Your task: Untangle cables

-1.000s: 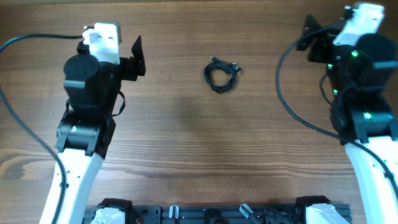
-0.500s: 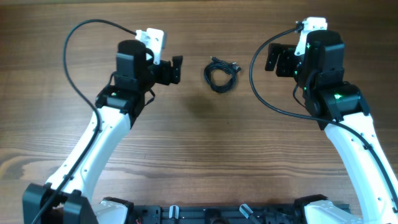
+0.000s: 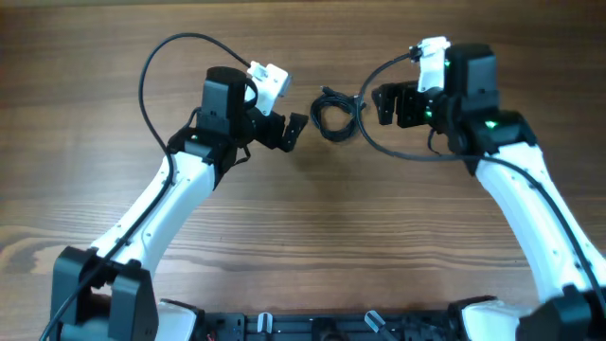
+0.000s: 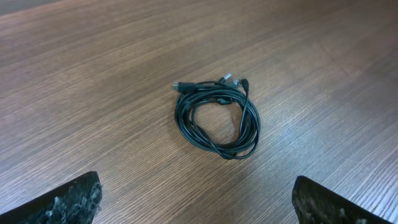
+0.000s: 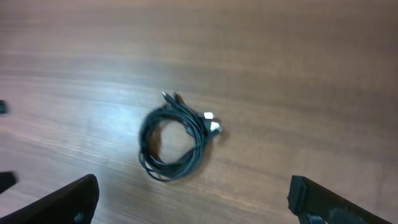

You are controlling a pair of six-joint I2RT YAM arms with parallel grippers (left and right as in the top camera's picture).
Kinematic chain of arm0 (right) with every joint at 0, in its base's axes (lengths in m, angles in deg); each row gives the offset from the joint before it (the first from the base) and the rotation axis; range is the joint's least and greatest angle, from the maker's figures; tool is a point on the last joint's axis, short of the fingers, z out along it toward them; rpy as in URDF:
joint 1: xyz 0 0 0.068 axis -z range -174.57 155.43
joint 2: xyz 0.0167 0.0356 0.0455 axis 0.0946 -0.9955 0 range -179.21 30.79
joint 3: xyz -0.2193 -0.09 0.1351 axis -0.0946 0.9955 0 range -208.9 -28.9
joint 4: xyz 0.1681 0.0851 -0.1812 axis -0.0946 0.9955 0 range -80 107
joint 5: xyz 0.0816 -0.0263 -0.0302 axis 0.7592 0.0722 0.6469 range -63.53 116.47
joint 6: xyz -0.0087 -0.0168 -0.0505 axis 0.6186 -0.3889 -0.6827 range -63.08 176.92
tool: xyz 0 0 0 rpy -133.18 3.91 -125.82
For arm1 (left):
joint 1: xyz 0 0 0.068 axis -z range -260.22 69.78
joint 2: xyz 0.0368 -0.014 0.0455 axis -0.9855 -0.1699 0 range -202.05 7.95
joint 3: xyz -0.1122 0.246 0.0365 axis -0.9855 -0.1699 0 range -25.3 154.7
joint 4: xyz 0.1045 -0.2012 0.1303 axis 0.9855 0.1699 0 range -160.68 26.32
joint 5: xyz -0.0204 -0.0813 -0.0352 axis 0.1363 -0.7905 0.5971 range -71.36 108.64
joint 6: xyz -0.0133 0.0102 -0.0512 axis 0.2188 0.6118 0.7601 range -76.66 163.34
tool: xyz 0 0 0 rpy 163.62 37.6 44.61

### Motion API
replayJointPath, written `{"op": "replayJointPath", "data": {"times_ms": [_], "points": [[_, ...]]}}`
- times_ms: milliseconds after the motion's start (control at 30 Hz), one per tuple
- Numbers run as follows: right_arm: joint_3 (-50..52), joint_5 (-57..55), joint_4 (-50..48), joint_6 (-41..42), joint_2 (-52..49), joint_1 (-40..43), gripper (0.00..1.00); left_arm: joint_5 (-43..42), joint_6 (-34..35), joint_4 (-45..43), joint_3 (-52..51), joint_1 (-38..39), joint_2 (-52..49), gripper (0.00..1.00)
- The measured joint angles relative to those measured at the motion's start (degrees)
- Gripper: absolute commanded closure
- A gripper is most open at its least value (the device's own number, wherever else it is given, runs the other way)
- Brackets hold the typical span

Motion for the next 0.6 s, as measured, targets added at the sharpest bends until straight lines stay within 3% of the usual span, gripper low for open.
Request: {"op": "replayJointPath", "data": {"times_ms": [433,600], "points": [[0.0,-13.2,1.9,12.8,-3.8,0.0,0.0,1.9,5.5,-11.5,0.0,0.0,-11.1,0.19],[0.0,-17.4,3.0,15.3,-3.8,0.0,0.0,3.8,6.6,-13.0,0.0,1.1,-12.4,0.2]]}}
